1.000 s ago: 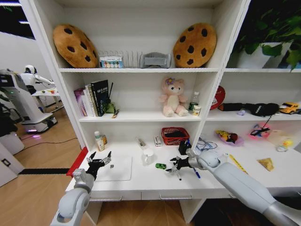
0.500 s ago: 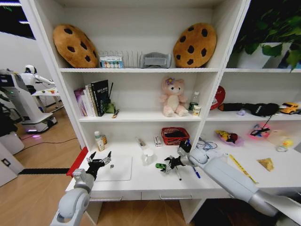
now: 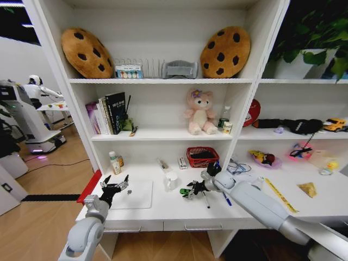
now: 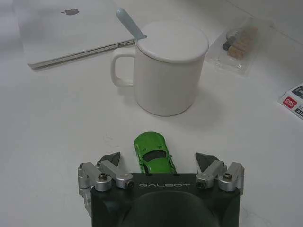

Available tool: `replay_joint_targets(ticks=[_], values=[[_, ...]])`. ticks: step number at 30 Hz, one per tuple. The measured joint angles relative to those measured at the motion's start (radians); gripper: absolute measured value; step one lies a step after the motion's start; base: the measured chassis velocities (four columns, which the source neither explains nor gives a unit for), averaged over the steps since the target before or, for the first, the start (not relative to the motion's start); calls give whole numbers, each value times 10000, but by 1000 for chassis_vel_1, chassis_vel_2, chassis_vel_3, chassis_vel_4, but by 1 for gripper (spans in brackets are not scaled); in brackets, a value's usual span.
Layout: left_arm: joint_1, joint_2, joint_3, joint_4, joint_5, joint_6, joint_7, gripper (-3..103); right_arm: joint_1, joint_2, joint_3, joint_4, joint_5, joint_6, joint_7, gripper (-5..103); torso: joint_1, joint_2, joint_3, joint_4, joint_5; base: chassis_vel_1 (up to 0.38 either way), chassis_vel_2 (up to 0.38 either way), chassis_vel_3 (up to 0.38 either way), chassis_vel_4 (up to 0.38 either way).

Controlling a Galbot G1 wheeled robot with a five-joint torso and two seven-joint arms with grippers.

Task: Organize the objects on the table.

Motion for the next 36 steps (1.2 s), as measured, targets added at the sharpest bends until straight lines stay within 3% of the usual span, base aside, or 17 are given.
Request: replay_joint_targets(ticks=[19, 36], values=[[0, 0, 0, 0, 0, 0, 0, 100, 11, 28, -25, 80, 86, -190, 223, 83, 0, 0, 0, 0, 0, 0, 0, 0, 0], [0, 0, 0, 0, 0, 0, 0, 100, -248, -197, 117, 373, 305, -365, 374, 62, -1, 0, -1, 0, 0, 0, 0, 0, 0]])
